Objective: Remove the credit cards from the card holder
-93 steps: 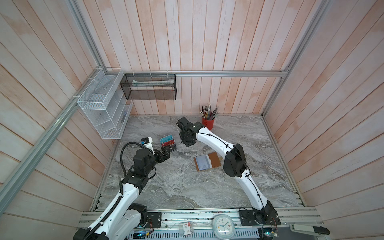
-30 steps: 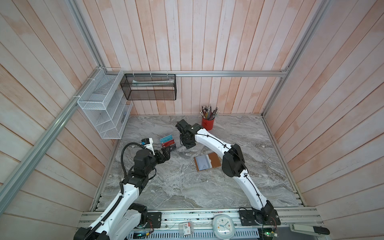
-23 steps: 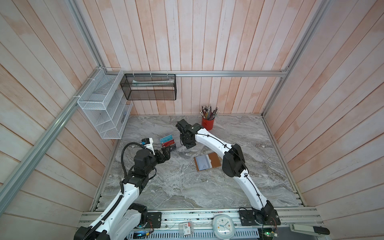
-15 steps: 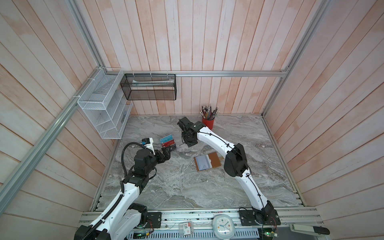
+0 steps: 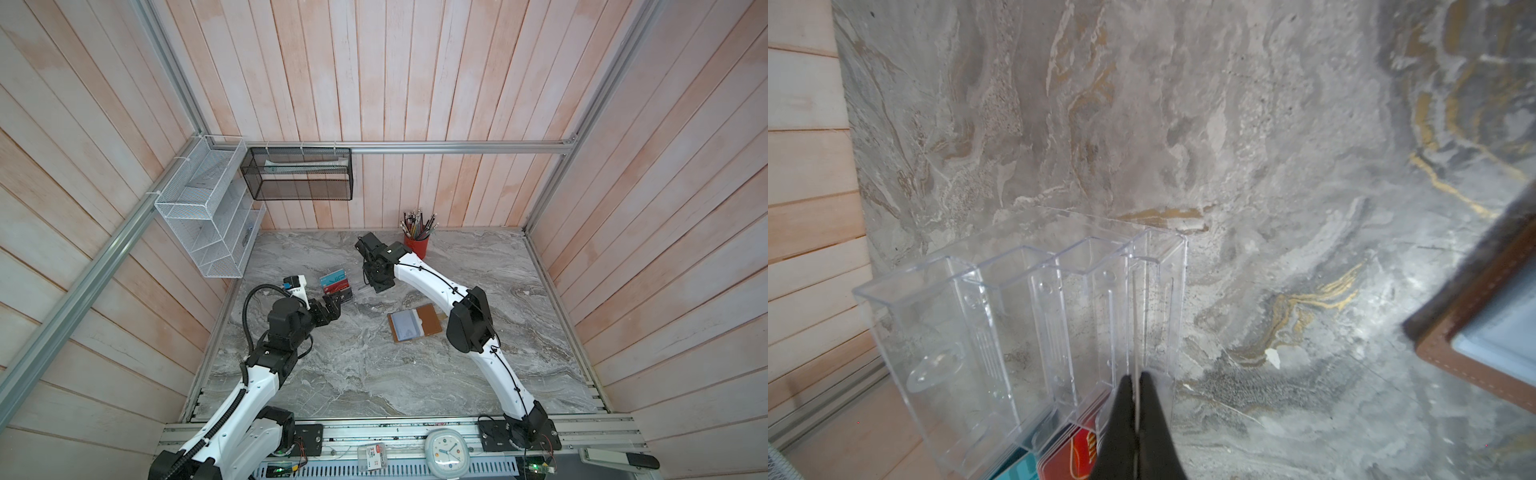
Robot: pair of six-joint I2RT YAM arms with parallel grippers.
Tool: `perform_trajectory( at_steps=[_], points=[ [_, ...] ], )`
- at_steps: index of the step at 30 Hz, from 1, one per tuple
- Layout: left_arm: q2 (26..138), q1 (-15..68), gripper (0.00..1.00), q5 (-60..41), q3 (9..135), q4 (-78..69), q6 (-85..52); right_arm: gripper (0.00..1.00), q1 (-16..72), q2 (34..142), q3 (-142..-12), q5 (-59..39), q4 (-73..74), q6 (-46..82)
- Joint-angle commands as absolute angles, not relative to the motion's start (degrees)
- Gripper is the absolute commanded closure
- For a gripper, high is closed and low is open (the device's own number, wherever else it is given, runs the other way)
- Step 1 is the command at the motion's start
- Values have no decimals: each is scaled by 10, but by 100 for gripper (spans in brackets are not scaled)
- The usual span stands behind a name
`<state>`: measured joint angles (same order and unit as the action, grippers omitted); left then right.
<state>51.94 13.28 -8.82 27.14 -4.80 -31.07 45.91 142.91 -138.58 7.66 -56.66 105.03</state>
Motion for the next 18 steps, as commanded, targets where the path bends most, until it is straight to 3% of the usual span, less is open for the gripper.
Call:
perform_trajectory(
  at_steps=[1, 18],
  points=[
    [517, 129, 0, -96, 267, -59, -302, 100, 465, 1451, -1402, 78, -585, 1057],
    [511, 127, 0, -99, 262, -60, -301, 100, 471, 1465, -1400, 74, -580, 1070]
  ],
)
